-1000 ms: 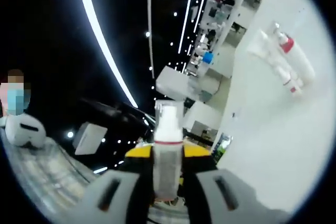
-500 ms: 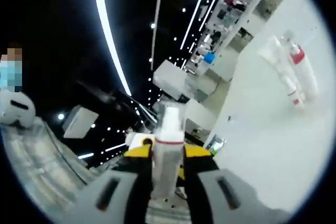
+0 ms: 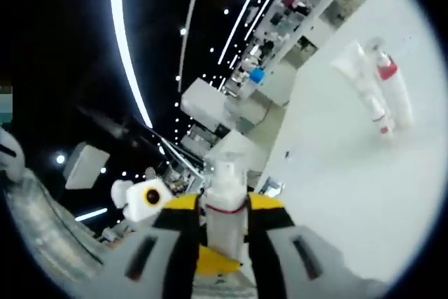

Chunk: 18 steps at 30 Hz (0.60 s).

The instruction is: Arrange the skincare products in the storage area until every visible bottle or jar stands upright without overlapping.

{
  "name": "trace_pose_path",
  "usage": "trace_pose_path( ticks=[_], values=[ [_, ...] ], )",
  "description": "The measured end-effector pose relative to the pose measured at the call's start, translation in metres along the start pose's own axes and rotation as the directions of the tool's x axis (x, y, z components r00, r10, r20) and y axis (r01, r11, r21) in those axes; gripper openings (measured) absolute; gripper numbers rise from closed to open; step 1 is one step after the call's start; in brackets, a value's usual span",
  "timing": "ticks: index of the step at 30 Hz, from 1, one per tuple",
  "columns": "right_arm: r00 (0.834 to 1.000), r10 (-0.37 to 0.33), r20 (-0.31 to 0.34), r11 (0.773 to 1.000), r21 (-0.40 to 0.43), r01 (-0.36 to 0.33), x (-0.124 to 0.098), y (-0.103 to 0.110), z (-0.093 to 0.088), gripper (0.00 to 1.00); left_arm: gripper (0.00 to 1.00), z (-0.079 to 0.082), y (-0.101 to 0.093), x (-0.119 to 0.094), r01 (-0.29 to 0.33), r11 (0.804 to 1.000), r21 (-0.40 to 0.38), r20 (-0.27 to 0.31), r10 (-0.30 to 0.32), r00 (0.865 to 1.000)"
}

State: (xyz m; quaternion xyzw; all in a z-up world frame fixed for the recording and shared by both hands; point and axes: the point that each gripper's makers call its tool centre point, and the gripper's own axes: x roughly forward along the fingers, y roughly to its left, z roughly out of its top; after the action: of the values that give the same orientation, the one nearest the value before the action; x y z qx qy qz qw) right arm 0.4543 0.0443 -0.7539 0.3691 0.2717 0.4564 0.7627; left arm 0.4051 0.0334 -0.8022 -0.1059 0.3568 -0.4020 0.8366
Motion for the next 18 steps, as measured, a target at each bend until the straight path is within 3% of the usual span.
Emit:
trace_pose_path(
  ticks=[3,6,9,11,12,13,14,17,18],
  values=[
    [1.000,0.017,-0.015,0.999,0.029,-0.016,0.000,0.003,-0.001,0.20,0.21,-0.002,0.002,-0.004,0.002,1.000,-0.001,0.000,-0.002,1.000],
    [0.998,0.039,-0.047,0.999,0.017,-0.038,-0.002,0.005,-0.006,0.20,0.21,-0.006,0.002,-0.006,0.011,0.999,0.045,-0.014,-0.011,1.000],
    [0.995,0.071,-0.076,0.997,0.010,-0.070,-0.004,0.010,-0.010,0.20,0.23,-0.008,-0.009,-0.006,0.114,0.993,-0.021,0.002,-0.114,0.993],
    [0.991,0.108,-0.080,0.994,0.017,-0.107,-0.006,0.018,-0.009,0.20,0.25,-0.004,-0.019,-0.010,0.213,0.976,-0.052,0.048,-0.211,0.976],
    [0.985,0.152,-0.088,0.988,0.031,-0.149,-0.008,0.026,-0.010,0.20,0.28,-0.002,-0.028,-0.013,0.283,0.955,-0.093,0.069,-0.277,0.958],
    [0.979,0.181,-0.093,0.984,0.017,-0.180,-0.010,0.031,-0.010,0.20,0.32,0.001,-0.037,-0.017,0.369,0.912,-0.182,0.105,-0.355,0.929],
    [0.973,0.207,-0.105,0.978,0.012,-0.207,-0.011,0.037,-0.011,0.20,0.36,0.003,-0.039,-0.019,0.403,0.885,-0.232,0.124,-0.384,0.915],
    [0.958,0.261,-0.118,0.965,0.018,-0.261,-0.013,0.047,-0.012,0.20,0.37,0.010,-0.036,-0.026,0.445,0.861,-0.246,0.190,-0.407,0.893],
    [0.955,0.270,-0.119,0.963,0.013,-0.271,-0.013,0.049,-0.011,0.20,0.37,0.015,-0.038,-0.030,0.471,0.844,-0.257,0.224,-0.422,0.879]
  ],
)
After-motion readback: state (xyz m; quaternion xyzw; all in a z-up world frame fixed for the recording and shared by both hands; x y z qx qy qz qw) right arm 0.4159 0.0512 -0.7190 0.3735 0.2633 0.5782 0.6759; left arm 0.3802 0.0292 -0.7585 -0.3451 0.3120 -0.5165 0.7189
